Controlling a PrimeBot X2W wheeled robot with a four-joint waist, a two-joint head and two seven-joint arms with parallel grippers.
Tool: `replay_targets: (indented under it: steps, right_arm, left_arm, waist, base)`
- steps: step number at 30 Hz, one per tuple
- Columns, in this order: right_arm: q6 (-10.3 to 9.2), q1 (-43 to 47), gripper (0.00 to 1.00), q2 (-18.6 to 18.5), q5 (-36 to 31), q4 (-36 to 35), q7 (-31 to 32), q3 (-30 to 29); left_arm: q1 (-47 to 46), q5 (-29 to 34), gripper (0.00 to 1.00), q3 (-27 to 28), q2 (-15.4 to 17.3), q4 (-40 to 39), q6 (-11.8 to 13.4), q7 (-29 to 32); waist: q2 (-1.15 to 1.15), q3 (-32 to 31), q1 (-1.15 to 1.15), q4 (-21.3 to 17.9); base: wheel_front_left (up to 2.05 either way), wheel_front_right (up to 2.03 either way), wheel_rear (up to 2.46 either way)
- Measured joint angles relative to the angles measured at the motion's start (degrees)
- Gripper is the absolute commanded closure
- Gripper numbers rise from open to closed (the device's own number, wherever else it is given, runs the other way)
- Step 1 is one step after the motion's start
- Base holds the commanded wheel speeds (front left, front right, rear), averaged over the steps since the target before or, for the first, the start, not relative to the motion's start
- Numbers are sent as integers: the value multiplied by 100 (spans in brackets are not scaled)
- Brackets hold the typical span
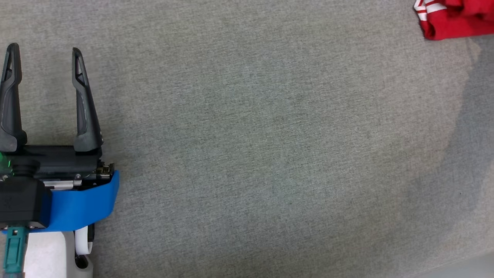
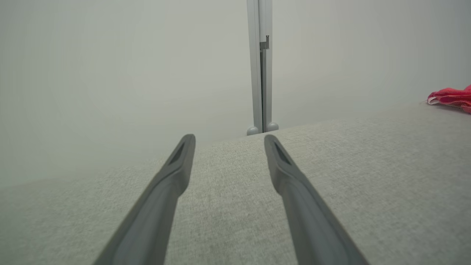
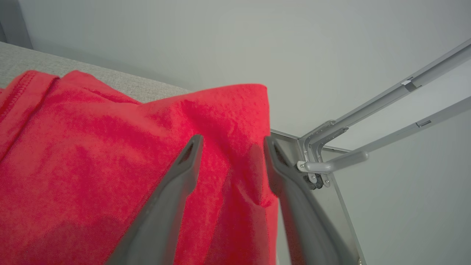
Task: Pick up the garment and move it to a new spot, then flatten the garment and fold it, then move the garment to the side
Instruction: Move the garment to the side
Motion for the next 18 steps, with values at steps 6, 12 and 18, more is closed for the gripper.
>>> replay_targets:
  steps: [6, 12, 18]
  right_arm:
    - [0, -80, 0, 46, -229, 243, -255, -74]
    - [1, 227, 0, 260, -225, -531, -319, -300]
    - [0, 1313, 0, 687, -134, -1879, -320, -676]
  left_arm:
    - [14, -114, 0, 5, -79, 248, 79, -162]
    - [284, -343, 0, 92, -201, 776, 158, -379]
    - [733, -589, 0, 181, -327, 1261, 235, -487]
  waist:
    - [0, -197, 0, 137]
    - [-1, -771, -1, 339]
    - [-3, -1492, -2, 555]
  base:
    - [0, 0, 0]
    - [0, 0, 0]
    - [0, 0, 0]
